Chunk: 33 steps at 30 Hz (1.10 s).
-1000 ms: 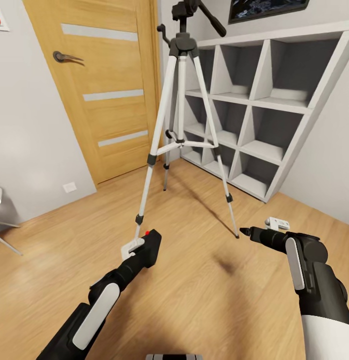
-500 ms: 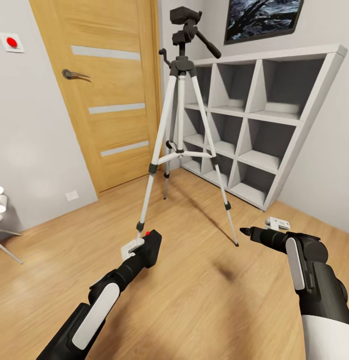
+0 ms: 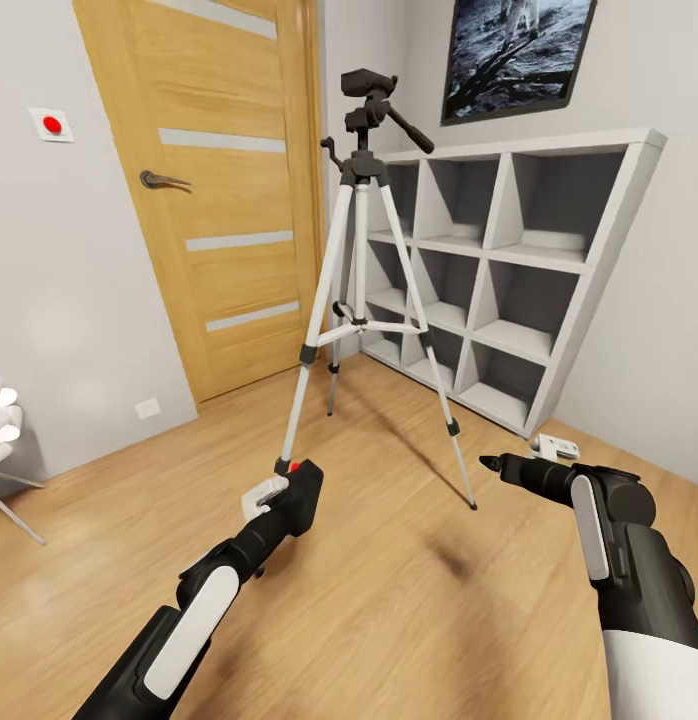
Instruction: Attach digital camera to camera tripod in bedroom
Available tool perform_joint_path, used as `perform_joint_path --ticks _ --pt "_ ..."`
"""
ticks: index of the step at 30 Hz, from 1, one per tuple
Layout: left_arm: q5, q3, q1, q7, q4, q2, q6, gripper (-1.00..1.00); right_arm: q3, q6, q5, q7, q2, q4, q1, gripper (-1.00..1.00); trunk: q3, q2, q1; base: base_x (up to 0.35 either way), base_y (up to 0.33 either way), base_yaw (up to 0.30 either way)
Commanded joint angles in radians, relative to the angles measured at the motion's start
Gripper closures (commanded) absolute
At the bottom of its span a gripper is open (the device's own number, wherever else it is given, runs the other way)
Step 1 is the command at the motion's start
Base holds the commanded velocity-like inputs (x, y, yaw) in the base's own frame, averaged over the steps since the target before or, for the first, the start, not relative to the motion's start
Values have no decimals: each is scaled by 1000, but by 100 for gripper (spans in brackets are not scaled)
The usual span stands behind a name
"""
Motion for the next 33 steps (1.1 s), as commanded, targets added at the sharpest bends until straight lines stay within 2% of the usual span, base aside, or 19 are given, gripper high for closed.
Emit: perform_joint_path --ticks 1,33 --pt "7 -2 -1 8 -2 1 1 100 -1 5 -8 -4 0 -1 -1 -100 3 0 -1 0 0 0" --pt "6 -4 -1 8 -3 2 1 100 -1 4 -8 -4 1 -1 0 -100 127 7 -15 0 0 0"
